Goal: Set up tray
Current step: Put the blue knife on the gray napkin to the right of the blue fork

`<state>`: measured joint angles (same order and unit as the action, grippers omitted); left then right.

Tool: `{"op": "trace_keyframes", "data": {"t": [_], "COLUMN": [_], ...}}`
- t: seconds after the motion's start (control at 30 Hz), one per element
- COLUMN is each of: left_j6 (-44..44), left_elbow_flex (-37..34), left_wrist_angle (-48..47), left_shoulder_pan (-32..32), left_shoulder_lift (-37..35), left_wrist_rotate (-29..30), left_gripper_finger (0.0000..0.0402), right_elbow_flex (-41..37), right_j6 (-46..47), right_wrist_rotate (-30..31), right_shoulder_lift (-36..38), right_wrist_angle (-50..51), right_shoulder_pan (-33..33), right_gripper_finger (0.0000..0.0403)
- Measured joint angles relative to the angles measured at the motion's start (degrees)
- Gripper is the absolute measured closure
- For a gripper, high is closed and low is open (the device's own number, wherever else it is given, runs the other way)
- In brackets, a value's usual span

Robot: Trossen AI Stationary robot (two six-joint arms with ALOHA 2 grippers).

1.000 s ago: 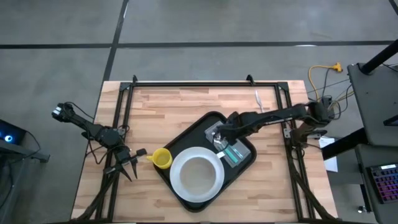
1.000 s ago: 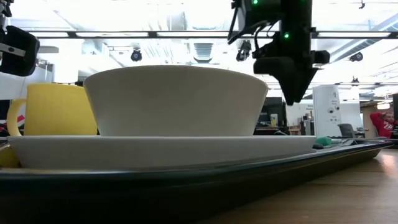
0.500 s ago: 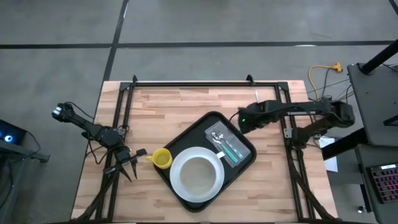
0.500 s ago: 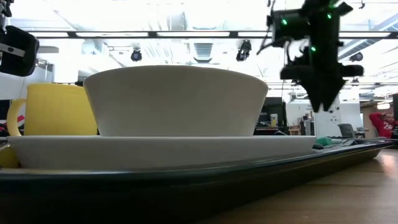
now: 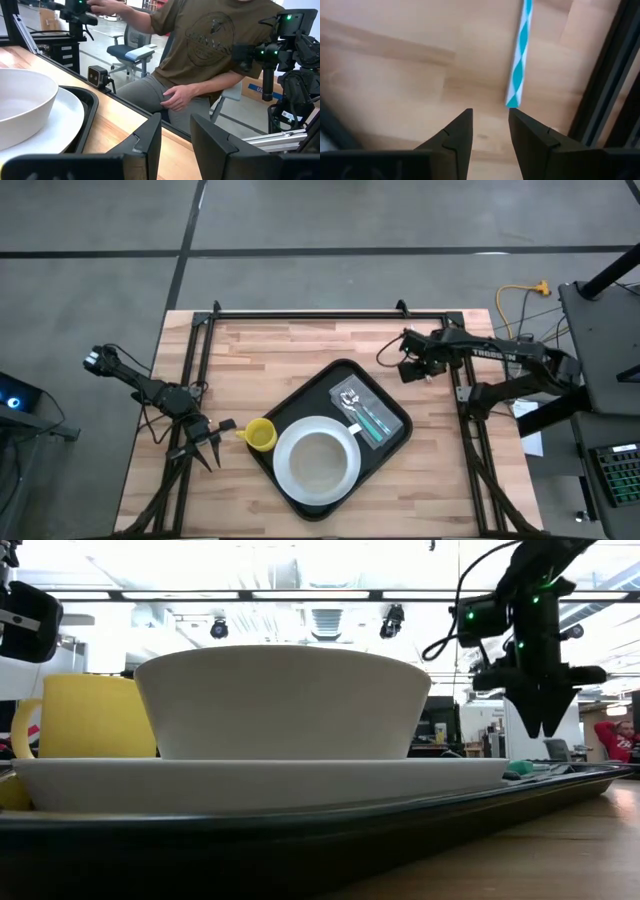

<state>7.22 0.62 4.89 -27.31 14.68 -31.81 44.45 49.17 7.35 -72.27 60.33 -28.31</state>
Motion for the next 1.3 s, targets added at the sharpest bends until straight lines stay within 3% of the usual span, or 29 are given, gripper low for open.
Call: {"op": "trace_keyframes", "data": {"t": [0.3,0.8,1.3], "left_j6": [0.0,0.0,0.0], "left_elbow_flex": [0.0,0.0,0.0], "left_wrist_angle": [0.0,0.0,0.0], "left_shoulder_pan": [0.0,0.0,0.0], "left_shoulder_lift": [0.0,0.0,0.1], "left_wrist_rotate": [0.0,0.0,0.2], "left_gripper_finger": [0.0313,0.0313,0.0313], "right_elbow_flex": [-0.1,-0.8,-6.4], "right_j6": [-9.4,-15.2,-15.0], "right_wrist_rotate": [0.0,0.1,-2.3], "right_shoulder_lift": [-3.5,-14.4,-13.3], "right_wrist_angle": [-5.7,-10.2,-18.3], "right_shoulder_pan": [-8.8,-14.5,-18.8], "right_gripper_finger": [0.0280,0.0280,0.0287]}}
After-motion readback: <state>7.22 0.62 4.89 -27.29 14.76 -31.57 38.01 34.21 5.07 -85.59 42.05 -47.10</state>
